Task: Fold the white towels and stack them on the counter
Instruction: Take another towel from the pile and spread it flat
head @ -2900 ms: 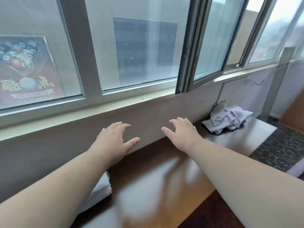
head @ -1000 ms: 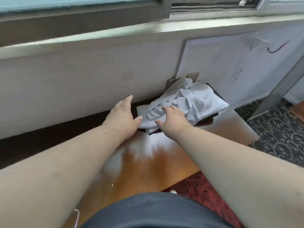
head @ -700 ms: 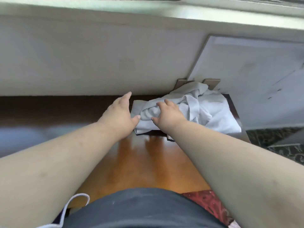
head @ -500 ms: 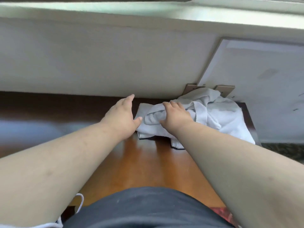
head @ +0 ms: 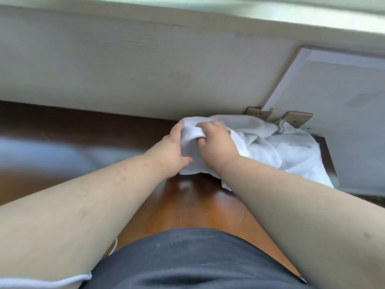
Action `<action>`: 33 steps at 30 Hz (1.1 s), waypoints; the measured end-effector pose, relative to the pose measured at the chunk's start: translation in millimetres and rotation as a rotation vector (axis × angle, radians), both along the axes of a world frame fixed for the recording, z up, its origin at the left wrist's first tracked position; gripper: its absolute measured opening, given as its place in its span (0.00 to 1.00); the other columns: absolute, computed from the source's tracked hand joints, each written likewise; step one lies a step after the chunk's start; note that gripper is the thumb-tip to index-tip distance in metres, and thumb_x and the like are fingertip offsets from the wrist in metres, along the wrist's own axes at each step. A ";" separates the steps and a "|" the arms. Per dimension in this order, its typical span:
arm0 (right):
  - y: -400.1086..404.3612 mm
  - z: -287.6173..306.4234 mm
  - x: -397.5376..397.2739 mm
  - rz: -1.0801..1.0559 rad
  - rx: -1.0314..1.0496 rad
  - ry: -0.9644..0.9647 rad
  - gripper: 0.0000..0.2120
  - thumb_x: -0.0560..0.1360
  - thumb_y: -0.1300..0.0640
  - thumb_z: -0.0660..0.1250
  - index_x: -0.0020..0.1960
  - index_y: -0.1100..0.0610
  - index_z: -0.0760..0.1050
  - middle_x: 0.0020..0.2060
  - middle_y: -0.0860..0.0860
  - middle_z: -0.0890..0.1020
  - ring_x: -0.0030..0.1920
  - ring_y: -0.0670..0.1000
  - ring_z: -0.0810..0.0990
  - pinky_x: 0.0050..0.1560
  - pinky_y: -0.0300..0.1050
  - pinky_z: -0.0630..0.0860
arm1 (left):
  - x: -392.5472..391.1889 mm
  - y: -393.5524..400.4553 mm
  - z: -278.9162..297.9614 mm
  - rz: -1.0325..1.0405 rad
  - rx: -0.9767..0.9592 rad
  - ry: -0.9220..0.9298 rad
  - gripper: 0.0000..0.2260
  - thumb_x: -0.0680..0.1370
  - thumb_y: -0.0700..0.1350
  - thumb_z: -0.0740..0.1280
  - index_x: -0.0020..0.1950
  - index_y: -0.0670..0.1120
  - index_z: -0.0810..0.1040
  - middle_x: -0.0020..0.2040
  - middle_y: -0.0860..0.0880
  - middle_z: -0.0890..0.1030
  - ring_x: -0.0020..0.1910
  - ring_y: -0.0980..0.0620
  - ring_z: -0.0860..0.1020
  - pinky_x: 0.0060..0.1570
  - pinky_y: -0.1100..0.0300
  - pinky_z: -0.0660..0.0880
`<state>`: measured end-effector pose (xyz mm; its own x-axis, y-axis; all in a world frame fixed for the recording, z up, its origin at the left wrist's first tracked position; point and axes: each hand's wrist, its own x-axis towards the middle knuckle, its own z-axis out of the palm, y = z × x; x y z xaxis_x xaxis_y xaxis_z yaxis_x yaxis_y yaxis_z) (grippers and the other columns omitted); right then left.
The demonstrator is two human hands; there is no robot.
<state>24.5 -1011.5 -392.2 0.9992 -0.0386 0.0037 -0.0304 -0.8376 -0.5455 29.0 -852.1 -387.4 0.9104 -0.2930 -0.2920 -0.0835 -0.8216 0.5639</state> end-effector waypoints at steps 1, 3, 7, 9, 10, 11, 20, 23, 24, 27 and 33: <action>14.7 9.1 -4.3 0.014 0.098 -0.047 0.12 0.71 0.55 0.60 0.49 0.46 0.79 0.47 0.51 0.80 0.51 0.55 0.76 0.51 0.49 0.69 | 0.1 -0.9 1.7 0.017 -0.098 0.006 0.47 0.73 0.51 0.73 0.79 0.57 0.42 0.60 0.48 0.75 0.50 0.51 0.78 0.46 0.62 0.74; 39.7 25.9 -10.2 -0.004 0.266 -0.082 0.07 0.70 0.53 0.58 0.38 0.45 0.74 0.40 0.49 0.78 0.44 0.52 0.76 0.44 0.47 0.71 | 2.0 3.1 9.7 0.084 -0.282 -0.026 0.37 0.76 0.45 0.70 0.78 0.56 0.51 0.51 0.55 0.76 0.42 0.59 0.76 0.37 0.73 0.70; 72.7 51.7 -13.9 0.001 0.475 -0.142 0.04 0.72 0.58 0.61 0.42 0.56 0.75 0.40 0.49 0.79 0.44 0.49 0.77 0.45 0.49 0.76 | 5.5 18.7 41.7 0.489 -0.874 0.187 0.05 0.79 0.44 0.64 0.48 0.55 0.75 0.32 0.57 0.76 0.28 0.59 0.73 0.26 0.73 0.69; 90.6 63.4 -14.4 0.068 0.467 -0.170 0.05 0.73 0.58 0.62 0.40 0.51 0.74 0.38 0.46 0.78 0.42 0.45 0.75 0.43 0.47 0.75 | 3.2 33.4 56.9 0.647 -1.024 0.274 0.09 0.81 0.45 0.61 0.41 0.51 0.74 0.27 0.55 0.74 0.24 0.59 0.71 0.23 0.71 0.67; 100.5 67.0 -14.1 0.103 0.452 -0.190 0.05 0.72 0.57 0.61 0.40 0.48 0.73 0.38 0.44 0.77 0.44 0.44 0.75 0.45 0.45 0.73 | 1.0 42.3 61.5 0.670 -1.039 0.258 0.08 0.81 0.45 0.61 0.42 0.49 0.73 0.28 0.54 0.74 0.23 0.60 0.71 0.23 0.71 0.67; 111.5 68.9 -14.2 0.132 0.436 -0.221 0.05 0.71 0.56 0.61 0.43 0.47 0.74 0.42 0.44 0.77 0.47 0.44 0.74 0.49 0.43 0.72 | -1.6 51.7 68.1 0.697 -1.073 0.240 0.06 0.80 0.46 0.61 0.44 0.49 0.73 0.32 0.53 0.74 0.24 0.61 0.71 0.24 0.71 0.68; 184.5 40.6 -18.4 0.211 0.255 0.020 0.26 0.73 0.49 0.65 0.69 0.52 0.69 0.65 0.48 0.76 0.68 0.50 0.71 0.68 0.47 0.68 | -27.4 186.0 94.6 0.517 -0.700 -0.004 0.06 0.71 0.42 0.69 0.45 0.46 0.73 0.34 0.51 0.74 0.34 0.53 0.72 0.32 0.58 0.70; 227.1 36.6 -17.1 0.271 0.106 -0.012 0.18 0.70 0.48 0.66 0.59 0.51 0.73 0.54 0.47 0.78 0.58 0.52 0.73 0.58 0.47 0.71 | -38.8 234.0 102.8 0.455 -0.623 -0.052 0.05 0.67 0.46 0.68 0.37 0.53 0.73 0.29 0.57 0.72 0.30 0.58 0.69 0.29 0.63 0.69; 242.8 35.2 -17.3 0.273 0.067 -0.022 0.19 0.70 0.45 0.65 0.59 0.48 0.73 0.53 0.46 0.77 0.57 0.51 0.72 0.56 0.46 0.69 | -43.1 252.9 102.8 0.459 -0.619 -0.059 0.05 0.66 0.47 0.68 0.37 0.55 0.73 0.28 0.58 0.73 0.27 0.61 0.70 0.28 0.67 0.69; 293.6 31.9 -17.2 0.275 -0.058 -0.068 0.17 0.70 0.37 0.64 0.55 0.43 0.74 0.49 0.41 0.76 0.54 0.47 0.71 0.56 0.45 0.68 | -51.0 318.6 101.7 0.537 -0.573 -0.078 0.08 0.70 0.50 0.70 0.44 0.61 0.73 0.37 0.62 0.79 0.32 0.64 0.76 0.28 0.71 0.70; 397.7 17.8 -23.5 0.160 0.056 -0.103 0.04 0.76 0.54 0.63 0.45 0.46 0.75 0.42 0.45 0.75 0.50 0.54 0.71 0.53 0.47 0.70 | -48.1 454.4 107.3 0.510 -0.463 -0.149 0.08 0.74 0.49 0.69 0.47 0.60 0.73 0.43 0.57 0.78 0.36 0.60 0.75 0.26 0.74 0.68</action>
